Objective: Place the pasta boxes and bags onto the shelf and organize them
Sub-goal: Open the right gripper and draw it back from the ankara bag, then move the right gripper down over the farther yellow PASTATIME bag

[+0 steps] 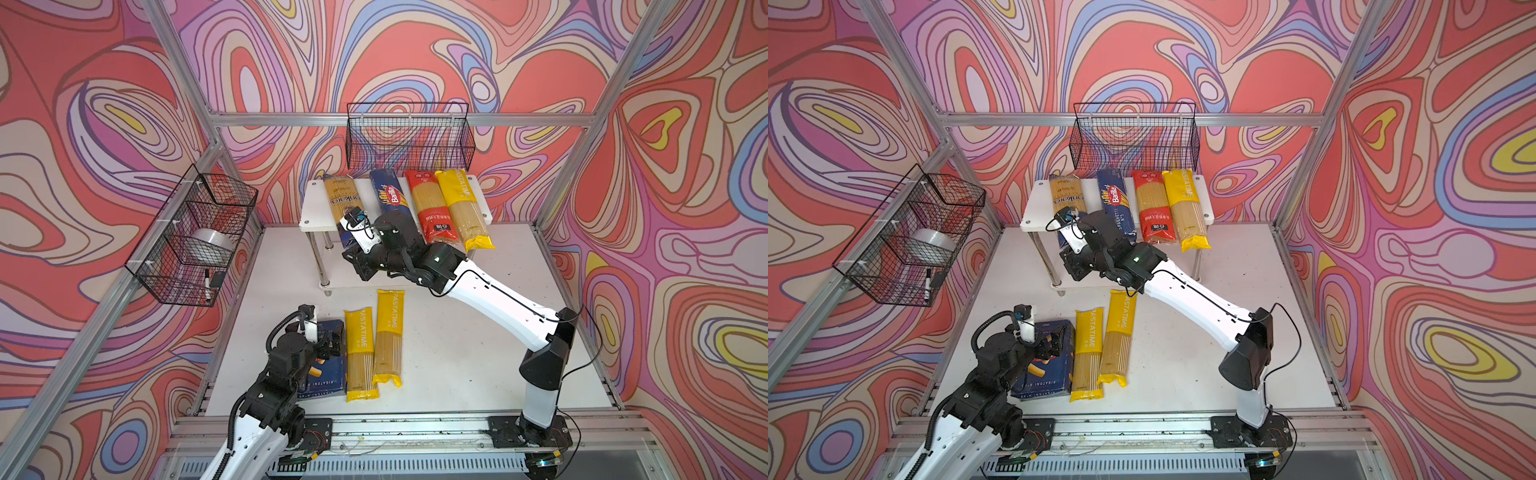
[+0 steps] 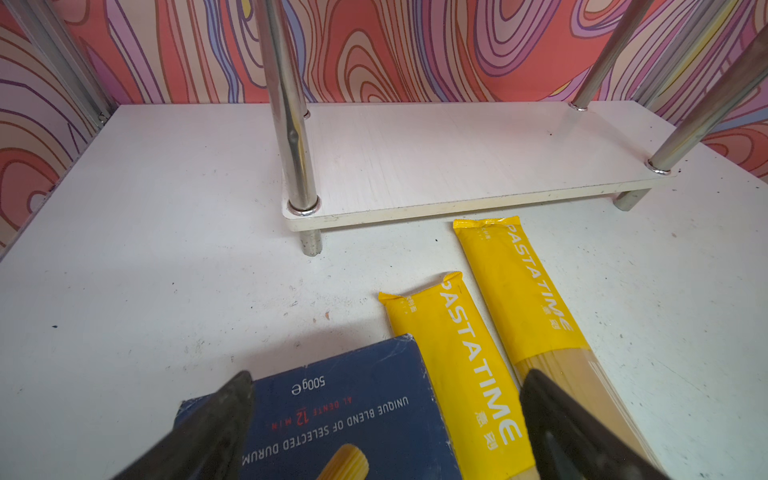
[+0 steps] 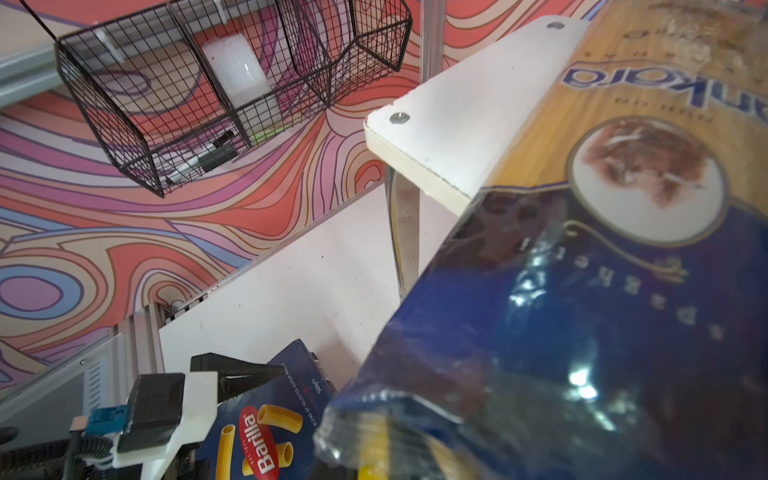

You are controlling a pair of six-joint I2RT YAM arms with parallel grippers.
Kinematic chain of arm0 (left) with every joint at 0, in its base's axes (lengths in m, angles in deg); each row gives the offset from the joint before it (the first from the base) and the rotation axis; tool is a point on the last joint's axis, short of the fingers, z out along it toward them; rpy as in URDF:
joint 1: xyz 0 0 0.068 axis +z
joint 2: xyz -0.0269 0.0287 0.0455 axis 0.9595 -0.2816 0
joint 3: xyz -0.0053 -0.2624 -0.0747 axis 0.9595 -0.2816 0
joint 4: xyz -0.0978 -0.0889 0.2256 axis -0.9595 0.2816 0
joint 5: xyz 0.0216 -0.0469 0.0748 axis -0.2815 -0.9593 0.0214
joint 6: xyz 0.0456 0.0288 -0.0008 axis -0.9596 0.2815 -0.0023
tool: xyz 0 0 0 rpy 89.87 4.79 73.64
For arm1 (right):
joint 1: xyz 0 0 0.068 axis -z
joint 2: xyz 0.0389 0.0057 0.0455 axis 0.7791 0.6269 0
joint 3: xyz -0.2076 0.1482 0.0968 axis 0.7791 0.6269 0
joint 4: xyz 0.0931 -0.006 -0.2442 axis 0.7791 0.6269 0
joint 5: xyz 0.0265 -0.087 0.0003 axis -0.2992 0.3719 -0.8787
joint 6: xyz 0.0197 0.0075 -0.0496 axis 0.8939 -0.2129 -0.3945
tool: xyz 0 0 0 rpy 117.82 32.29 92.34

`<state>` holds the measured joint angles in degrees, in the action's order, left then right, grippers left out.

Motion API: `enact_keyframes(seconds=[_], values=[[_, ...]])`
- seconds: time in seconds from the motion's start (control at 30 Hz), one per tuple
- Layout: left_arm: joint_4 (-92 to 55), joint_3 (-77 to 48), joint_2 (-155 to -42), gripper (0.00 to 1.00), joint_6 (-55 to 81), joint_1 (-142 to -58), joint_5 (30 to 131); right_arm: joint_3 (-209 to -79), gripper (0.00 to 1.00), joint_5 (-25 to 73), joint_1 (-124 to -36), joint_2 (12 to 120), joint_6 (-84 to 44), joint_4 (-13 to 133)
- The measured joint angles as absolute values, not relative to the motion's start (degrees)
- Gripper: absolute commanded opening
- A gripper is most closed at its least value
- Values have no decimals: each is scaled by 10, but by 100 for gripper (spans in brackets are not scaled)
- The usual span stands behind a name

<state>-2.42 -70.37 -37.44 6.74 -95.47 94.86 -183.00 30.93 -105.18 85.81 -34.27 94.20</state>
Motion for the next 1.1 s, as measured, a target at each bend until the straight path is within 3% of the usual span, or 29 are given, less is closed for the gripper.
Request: enact_keyframes(seconds=[0.27,0.5,0.77,1.1], values=[[-24,-704,-374,100,67,-955,949,-1613,22,413,-1163,683,-323,955],[-24,-704,-374,100,67,-955,949,-1386,32,487,-1169,509,-218,915],[-25,-704,-402,100,67,-955,949,-1218,49,528,-1177,499,-94,900],[-27,-703,-426,100,67,-955,948,-1145,62,524,-1180,532,-24,819]])
